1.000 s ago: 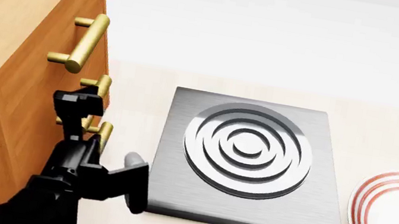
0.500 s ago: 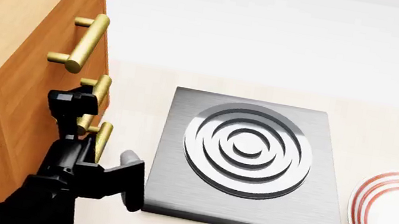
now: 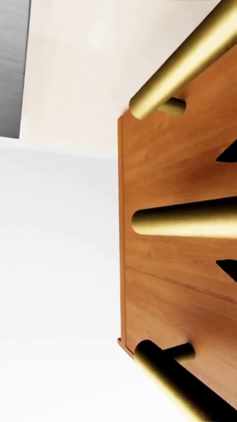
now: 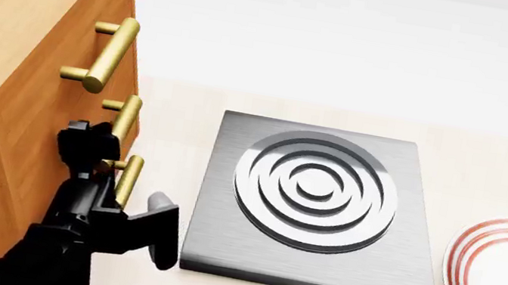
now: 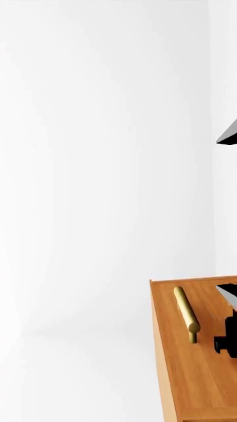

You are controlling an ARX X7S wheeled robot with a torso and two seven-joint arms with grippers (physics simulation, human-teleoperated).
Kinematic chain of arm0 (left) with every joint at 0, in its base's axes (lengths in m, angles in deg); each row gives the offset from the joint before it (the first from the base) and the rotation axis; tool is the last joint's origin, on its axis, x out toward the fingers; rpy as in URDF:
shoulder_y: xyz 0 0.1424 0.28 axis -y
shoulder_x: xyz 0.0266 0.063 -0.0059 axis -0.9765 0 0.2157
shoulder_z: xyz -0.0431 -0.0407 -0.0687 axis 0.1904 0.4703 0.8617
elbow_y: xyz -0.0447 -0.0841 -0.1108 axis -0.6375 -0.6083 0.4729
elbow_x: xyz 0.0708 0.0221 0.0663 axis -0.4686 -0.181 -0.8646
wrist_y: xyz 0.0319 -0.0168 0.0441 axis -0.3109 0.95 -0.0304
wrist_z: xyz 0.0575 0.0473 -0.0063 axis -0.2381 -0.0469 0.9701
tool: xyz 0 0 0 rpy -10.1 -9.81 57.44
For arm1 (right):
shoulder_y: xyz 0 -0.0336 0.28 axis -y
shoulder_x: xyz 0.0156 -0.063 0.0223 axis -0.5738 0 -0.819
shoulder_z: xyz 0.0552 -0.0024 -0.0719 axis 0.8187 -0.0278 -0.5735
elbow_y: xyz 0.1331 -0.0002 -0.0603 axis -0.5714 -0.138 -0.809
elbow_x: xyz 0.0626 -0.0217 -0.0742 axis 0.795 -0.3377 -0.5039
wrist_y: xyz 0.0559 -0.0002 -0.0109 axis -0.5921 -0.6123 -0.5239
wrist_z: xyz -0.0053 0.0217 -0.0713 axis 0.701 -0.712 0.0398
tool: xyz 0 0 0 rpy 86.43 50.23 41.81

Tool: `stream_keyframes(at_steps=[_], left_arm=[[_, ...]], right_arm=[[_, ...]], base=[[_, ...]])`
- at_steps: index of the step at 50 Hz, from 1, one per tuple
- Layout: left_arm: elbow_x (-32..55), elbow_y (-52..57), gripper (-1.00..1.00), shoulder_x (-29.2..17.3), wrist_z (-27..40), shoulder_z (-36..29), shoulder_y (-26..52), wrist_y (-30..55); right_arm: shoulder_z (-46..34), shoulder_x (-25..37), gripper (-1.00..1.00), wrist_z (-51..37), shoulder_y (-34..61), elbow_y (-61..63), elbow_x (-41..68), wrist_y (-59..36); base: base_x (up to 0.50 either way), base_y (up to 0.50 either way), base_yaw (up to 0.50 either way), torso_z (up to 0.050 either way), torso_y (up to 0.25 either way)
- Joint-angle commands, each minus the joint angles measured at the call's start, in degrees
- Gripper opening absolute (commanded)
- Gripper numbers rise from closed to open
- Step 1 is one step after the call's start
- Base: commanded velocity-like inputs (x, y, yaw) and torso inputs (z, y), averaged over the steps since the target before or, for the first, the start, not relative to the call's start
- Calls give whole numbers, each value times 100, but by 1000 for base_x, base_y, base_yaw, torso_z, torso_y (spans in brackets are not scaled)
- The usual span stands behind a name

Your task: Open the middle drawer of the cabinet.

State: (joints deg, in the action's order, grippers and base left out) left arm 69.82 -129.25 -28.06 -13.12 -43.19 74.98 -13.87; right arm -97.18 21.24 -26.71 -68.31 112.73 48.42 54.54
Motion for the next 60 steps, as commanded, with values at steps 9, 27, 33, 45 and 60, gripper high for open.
stream_keyframes(at_steps=[9,27,33,45,60], left_arm=[[-35,15,-100,1,0,-4,-31,-43],[-66,355,-100,1,155,-14,-9,49],[-27,661,-100,1,205,-11,0,84],[-137,1078,-100,1,168,-26,11,264],[-360,1717,-100,1,76,-45,-26,531]], right_arm=[[-21,25,100,-32,7,-11,2,20],[-20,58,100,-65,10,-18,26,41],[-12,73,100,-75,9,-18,45,50],[7,111,100,-102,-17,26,79,71],[37,153,100,-126,-60,52,113,136]], base=[[0,0,0,0,0],[0,0,0,0,0],[-4,0,0,0,0],[-7,0,0,0,0],[-7,0,0,0,1]])
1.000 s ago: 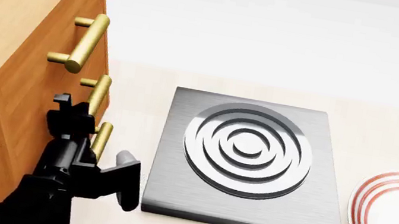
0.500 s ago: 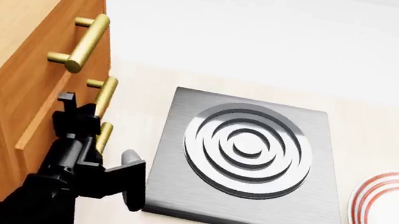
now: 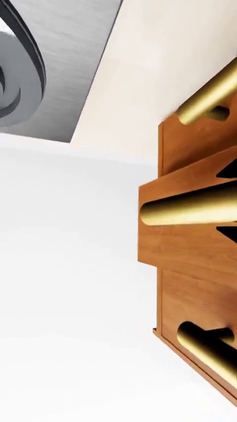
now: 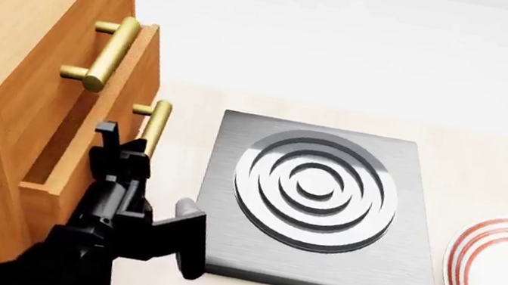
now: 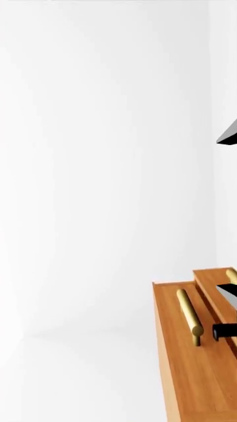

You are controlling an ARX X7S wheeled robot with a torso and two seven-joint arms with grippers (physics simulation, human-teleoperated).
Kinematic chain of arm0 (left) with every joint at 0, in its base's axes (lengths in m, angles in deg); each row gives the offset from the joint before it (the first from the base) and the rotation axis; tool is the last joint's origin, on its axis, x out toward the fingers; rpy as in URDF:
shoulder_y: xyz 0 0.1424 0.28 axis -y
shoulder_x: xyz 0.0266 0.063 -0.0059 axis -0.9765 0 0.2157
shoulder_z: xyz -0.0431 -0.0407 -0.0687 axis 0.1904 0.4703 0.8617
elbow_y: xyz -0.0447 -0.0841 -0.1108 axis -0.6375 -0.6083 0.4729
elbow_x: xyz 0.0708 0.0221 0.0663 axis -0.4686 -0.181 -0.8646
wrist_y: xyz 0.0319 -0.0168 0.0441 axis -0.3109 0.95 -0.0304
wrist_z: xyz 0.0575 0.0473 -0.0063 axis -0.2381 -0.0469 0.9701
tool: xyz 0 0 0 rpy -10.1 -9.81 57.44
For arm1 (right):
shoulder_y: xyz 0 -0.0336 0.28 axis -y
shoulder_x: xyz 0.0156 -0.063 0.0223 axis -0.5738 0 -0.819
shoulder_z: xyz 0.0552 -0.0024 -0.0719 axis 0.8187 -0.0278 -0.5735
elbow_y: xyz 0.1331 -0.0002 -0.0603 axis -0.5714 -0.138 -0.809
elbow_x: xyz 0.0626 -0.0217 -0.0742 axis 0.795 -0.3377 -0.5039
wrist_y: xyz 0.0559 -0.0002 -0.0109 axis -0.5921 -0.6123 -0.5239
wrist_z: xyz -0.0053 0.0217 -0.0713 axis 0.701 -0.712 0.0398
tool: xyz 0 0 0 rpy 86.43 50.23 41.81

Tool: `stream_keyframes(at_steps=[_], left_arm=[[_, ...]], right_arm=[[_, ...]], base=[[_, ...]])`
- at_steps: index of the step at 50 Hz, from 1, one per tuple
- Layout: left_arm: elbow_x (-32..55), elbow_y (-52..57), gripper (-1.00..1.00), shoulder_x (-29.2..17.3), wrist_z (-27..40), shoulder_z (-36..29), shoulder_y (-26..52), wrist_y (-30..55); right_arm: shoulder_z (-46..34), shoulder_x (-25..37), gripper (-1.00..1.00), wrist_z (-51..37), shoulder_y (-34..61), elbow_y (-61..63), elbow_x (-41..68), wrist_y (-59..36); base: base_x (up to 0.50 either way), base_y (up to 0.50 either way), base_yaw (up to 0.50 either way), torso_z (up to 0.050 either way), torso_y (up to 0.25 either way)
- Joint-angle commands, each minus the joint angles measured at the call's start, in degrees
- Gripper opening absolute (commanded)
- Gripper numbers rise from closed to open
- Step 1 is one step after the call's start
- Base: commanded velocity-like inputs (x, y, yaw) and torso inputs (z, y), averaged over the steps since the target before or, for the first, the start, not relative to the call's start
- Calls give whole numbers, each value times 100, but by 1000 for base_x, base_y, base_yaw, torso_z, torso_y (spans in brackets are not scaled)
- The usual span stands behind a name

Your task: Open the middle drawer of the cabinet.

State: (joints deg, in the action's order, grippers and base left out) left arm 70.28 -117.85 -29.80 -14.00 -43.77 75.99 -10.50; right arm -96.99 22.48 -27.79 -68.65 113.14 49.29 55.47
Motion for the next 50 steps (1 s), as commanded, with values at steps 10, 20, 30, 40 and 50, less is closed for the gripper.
stream_keyframes(at_steps=[10,20,30,40,50], left_arm=[[-513,825,-100,174,123,9,-138,288],[-514,1020,-100,174,135,12,-121,311],[-566,1223,-100,174,113,7,-131,373],[-512,1462,-100,174,122,10,-120,362],[-556,1622,-100,174,119,8,-138,348]], right_arm=[[20,52,100,-26,-6,15,67,42],[16,69,100,-39,18,11,92,33],[0,83,100,-57,20,19,89,30],[-8,94,100,-71,11,17,93,54],[-23,107,100,-83,10,17,87,64]], base=[[-7,0,0,0,2],[-8,0,0,2,2],[-8,0,0,1,3],[-8,0,0,1,3],[-9,0,0,1,3]])
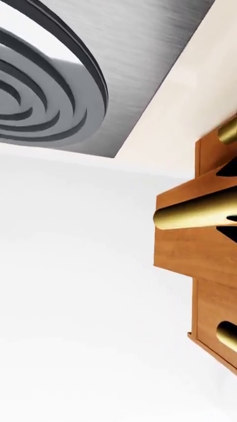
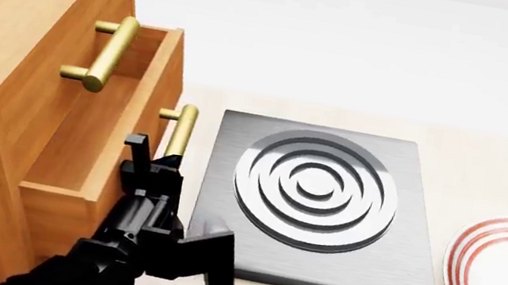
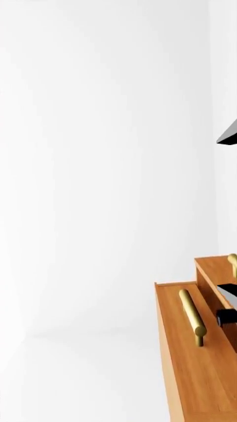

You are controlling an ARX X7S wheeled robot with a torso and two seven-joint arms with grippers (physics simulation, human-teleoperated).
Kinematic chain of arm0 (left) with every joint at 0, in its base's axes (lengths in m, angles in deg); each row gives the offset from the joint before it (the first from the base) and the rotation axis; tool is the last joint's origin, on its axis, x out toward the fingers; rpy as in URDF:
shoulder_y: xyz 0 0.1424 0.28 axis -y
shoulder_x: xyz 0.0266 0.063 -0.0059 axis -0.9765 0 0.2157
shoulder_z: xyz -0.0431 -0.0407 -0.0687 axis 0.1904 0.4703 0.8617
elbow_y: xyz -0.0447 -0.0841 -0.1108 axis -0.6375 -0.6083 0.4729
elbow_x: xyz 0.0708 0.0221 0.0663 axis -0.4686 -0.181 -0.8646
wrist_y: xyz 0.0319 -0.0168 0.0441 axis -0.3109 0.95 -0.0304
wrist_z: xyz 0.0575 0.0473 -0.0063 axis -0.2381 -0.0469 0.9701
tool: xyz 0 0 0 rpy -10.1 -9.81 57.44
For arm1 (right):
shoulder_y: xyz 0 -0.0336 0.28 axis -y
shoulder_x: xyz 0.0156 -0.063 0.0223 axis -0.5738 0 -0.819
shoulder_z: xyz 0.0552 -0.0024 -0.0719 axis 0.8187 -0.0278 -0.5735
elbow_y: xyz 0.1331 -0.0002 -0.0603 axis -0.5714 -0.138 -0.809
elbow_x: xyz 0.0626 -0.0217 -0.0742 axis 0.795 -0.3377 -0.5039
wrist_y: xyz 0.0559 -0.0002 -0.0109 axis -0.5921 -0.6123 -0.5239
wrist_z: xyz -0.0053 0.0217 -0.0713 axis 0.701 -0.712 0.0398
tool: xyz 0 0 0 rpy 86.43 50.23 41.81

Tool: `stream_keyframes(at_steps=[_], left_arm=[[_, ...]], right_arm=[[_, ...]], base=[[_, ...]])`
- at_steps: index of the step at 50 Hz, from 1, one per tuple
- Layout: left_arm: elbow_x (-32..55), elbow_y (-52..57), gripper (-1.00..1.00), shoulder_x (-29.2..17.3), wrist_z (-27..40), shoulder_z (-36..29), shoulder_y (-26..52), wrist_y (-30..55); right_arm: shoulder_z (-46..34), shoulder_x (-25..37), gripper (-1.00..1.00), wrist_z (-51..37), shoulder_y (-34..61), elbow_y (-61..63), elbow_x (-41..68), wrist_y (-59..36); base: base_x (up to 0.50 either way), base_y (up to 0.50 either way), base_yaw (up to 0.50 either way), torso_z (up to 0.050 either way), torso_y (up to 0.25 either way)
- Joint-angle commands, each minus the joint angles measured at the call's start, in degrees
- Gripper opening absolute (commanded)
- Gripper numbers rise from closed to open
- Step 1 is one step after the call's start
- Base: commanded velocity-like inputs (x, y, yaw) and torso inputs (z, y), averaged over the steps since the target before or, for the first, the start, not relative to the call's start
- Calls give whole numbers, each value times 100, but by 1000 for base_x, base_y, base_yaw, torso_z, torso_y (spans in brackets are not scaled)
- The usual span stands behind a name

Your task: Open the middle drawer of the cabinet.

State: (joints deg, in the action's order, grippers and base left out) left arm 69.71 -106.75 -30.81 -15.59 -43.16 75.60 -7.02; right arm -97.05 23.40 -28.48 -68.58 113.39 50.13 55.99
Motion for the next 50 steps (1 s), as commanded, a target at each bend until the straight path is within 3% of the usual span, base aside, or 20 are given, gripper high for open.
stream_keyframes(at_steps=[1,28,29,50], left_arm=[[-501,523,-100,275,270,-54,-98,5],[-505,644,-100,275,348,-52,-79,-64],[-480,644,100,275,347,-50,-88,-58],[-506,712,100,275,456,-53,-88,-90]], right_arm=[[-17,16,100,-18,5,-6,4,7],[-44,49,100,-44,23,-34,18,39],[-41,52,100,-49,21,-28,23,38],[-55,83,100,-78,25,-26,32,54]], base=[[-17,0,0,0,10],[-8,0,0,1,3],[-15,-3,0,0,0],[0,0,0,0,0]])
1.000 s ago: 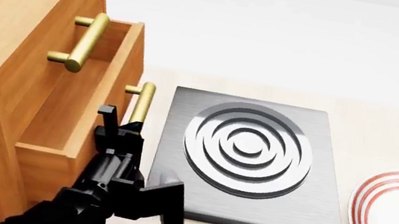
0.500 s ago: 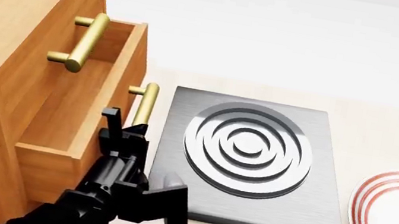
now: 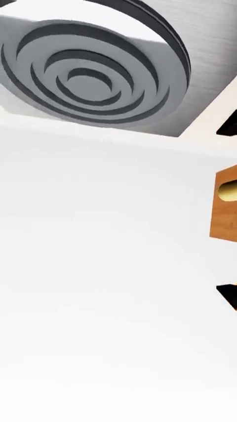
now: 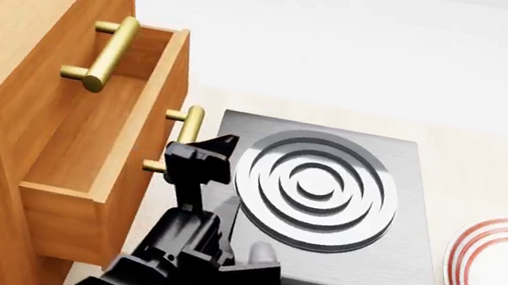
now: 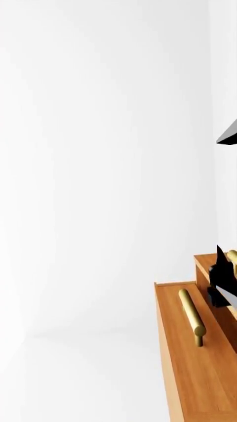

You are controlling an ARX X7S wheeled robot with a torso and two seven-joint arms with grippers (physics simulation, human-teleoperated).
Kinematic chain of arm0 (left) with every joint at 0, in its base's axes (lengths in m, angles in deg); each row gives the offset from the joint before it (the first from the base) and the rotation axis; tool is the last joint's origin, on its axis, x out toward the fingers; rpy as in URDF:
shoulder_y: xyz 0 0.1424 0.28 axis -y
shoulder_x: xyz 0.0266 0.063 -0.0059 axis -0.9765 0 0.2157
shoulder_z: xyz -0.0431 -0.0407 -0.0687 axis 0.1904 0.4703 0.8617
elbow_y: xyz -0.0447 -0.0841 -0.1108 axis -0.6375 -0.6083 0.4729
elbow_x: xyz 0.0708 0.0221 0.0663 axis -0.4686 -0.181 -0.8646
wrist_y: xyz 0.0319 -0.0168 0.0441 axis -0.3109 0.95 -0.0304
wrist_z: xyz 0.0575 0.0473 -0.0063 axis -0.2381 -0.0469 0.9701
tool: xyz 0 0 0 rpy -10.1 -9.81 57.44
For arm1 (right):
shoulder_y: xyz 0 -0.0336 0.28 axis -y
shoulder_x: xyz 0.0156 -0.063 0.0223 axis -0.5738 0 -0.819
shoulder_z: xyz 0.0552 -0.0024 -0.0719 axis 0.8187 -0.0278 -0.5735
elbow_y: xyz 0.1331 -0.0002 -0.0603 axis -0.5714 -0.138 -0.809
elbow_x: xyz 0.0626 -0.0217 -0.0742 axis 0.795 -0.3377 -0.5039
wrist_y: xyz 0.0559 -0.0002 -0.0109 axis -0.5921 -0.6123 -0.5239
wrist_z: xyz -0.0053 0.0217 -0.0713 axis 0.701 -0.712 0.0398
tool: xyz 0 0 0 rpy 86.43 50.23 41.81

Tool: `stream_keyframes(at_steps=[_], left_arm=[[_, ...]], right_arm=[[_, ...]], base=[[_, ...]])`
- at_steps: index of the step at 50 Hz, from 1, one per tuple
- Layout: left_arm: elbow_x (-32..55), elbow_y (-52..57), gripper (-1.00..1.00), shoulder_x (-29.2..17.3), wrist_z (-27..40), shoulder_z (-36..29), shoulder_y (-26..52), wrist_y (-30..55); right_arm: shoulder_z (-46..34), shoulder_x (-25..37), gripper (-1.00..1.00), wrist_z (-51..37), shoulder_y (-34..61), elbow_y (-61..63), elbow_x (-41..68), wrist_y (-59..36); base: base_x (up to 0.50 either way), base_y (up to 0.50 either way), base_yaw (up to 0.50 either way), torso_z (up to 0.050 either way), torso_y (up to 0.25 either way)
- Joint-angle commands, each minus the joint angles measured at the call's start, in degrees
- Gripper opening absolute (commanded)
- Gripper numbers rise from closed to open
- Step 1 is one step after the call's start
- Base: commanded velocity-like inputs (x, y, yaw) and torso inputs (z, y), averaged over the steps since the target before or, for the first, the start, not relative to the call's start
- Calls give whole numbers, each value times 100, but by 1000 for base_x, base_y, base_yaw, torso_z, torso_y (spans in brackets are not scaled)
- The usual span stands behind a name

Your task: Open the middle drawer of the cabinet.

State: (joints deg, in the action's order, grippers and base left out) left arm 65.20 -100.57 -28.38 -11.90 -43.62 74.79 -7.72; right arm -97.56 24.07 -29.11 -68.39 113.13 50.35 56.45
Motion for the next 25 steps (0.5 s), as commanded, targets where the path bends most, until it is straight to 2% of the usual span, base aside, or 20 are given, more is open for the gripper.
stream_keyframes(at_steps=[1,25], left_arm=[[-38,91,100,32,101,-4,-4,-32],[-3,116,100,32,242,-5,240,-150]], right_arm=[[-5,15,100,-15,6,-11,9,12],[-56,44,100,-49,-8,22,-15,16]], base=[[0,0,0,0,0],[0,0,0,0,0]])
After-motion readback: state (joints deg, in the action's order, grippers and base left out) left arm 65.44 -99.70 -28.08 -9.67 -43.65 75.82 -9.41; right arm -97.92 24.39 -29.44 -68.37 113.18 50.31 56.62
